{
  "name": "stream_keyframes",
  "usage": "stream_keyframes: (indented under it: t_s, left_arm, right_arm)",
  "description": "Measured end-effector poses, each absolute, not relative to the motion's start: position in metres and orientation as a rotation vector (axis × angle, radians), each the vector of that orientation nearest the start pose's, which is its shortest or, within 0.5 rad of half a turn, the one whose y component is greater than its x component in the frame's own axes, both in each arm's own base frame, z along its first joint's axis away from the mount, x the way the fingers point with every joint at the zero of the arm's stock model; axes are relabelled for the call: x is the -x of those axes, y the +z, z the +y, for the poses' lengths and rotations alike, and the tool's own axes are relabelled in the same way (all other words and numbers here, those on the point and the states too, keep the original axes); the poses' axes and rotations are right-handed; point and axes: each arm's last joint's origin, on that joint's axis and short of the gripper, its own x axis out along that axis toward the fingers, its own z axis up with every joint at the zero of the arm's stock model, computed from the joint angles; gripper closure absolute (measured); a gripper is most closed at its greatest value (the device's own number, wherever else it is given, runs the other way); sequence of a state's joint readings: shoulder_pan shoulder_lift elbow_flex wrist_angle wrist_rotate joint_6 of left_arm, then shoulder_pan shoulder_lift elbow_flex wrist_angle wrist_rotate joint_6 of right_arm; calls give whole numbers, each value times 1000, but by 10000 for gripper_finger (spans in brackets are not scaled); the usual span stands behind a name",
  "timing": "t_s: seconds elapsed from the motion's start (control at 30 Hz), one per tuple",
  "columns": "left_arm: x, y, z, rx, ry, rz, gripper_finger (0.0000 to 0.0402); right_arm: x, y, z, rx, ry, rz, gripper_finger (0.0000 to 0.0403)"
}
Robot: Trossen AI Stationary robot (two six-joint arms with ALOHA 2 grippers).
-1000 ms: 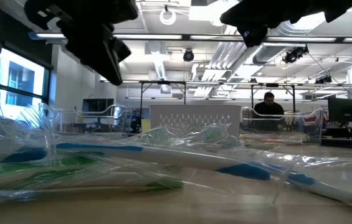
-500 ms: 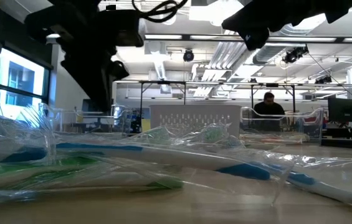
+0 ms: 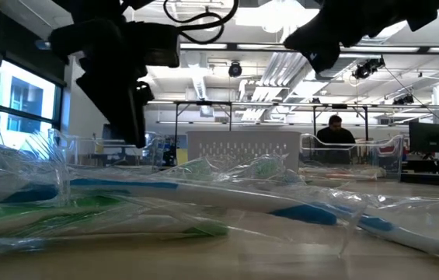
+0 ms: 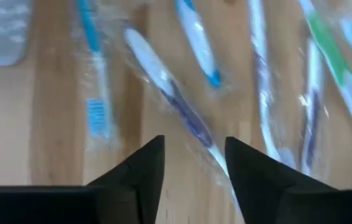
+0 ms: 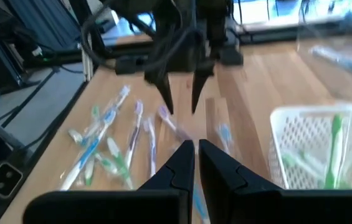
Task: Pick & Place Toothbrushes
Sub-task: Put the purple toothbrush into the yellow bin
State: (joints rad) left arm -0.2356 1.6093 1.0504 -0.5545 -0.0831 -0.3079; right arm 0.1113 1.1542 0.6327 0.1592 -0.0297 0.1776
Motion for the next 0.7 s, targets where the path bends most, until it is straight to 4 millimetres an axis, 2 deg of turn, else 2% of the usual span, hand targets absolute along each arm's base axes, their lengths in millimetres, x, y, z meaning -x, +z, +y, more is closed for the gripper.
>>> stream_keyframes:
  t_s: [0.23, 0.5, 0.7]
  left_arm:
    - [-308, 197, -71, 150, 71, 1105, 224]
    - [-319, 164, -76, 190, 29, 1204, 224]
    - [-324, 156, -77, 198, 34, 1195, 224]
  right_arm:
    - [-242, 236, 28, -171, 100, 424, 387]
    - [-242, 236, 28, -170, 99, 431, 387]
    - [-242, 236, 28, -185, 96, 432, 387]
